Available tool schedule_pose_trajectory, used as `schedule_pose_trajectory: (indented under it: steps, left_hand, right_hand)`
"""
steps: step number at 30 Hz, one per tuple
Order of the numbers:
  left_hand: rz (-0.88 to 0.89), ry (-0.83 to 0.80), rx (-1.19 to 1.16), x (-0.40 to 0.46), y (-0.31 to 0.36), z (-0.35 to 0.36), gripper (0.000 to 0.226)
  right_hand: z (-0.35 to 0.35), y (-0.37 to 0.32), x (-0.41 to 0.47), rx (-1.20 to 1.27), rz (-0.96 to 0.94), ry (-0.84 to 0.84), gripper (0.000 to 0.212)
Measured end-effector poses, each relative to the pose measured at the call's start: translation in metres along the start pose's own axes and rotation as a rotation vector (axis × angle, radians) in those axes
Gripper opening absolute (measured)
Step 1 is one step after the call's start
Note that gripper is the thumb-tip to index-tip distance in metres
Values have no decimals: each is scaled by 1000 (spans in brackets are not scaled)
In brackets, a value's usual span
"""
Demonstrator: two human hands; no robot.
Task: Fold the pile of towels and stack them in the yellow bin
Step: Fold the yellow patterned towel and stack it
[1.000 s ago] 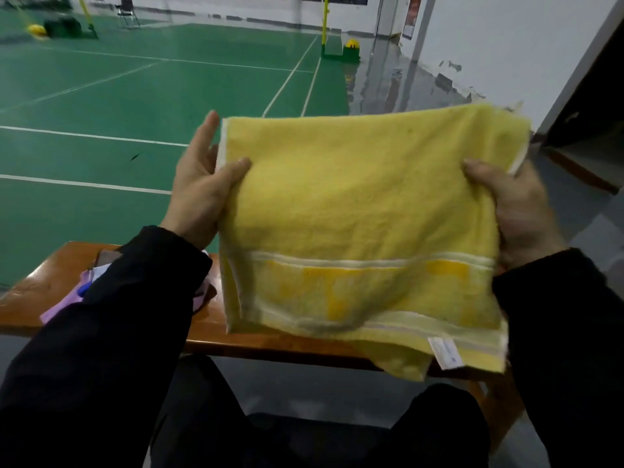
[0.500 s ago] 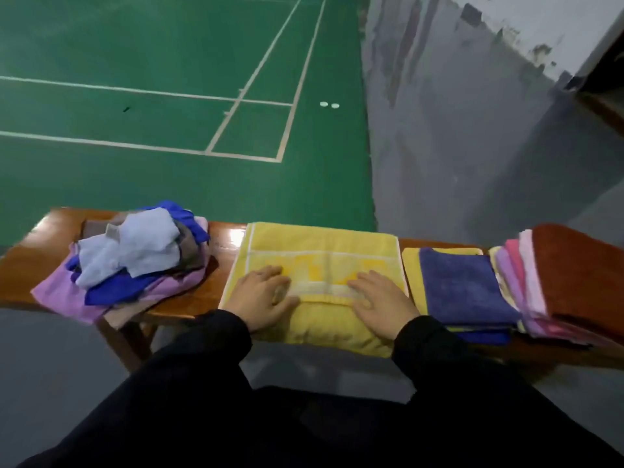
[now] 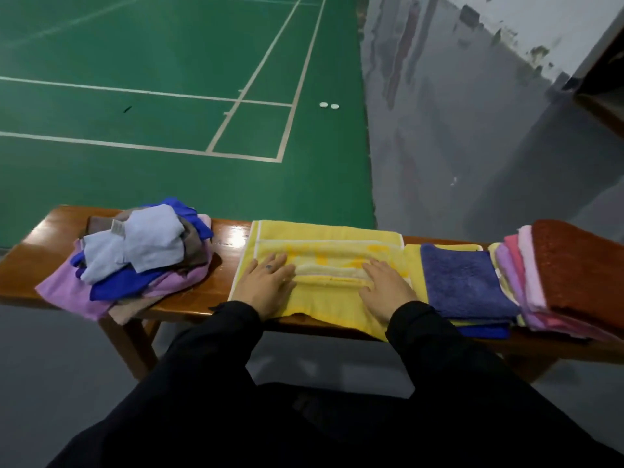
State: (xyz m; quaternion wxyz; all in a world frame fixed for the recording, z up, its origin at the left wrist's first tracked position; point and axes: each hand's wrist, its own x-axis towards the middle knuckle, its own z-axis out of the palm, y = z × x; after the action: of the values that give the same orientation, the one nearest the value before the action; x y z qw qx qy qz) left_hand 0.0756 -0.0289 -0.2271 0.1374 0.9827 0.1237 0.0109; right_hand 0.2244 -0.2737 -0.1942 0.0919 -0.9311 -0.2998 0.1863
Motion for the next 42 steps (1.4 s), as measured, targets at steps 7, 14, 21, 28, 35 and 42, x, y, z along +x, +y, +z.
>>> schedule_pose_trajectory:
  steps: [7,14,21,28,35,42]
  left_hand:
    - [169,152,5,-12,-15,-14,29]
    - [181,135,-62,-12,-21,-20,29]
    - [191,-35,-25,-6,-28,-32,32]
    - [110,20,69,-11,-26,-34,26]
    - [19,548,22,-22,-21,-57,14]
    - [43,486,-58,-81,-38,-40,16]
  right_hand:
    - [-4,8,-11,-25,152,172,51]
    - [-9,16,-10,-139,124,219,39]
    - [-15,22,-18,-339,16,168,43]
    - [-18,22,-22,-372,54,190,28]
    - [-33,28,-32,14,-185,676,17]
    - [-1,37,-62,-81,-575,792,16]
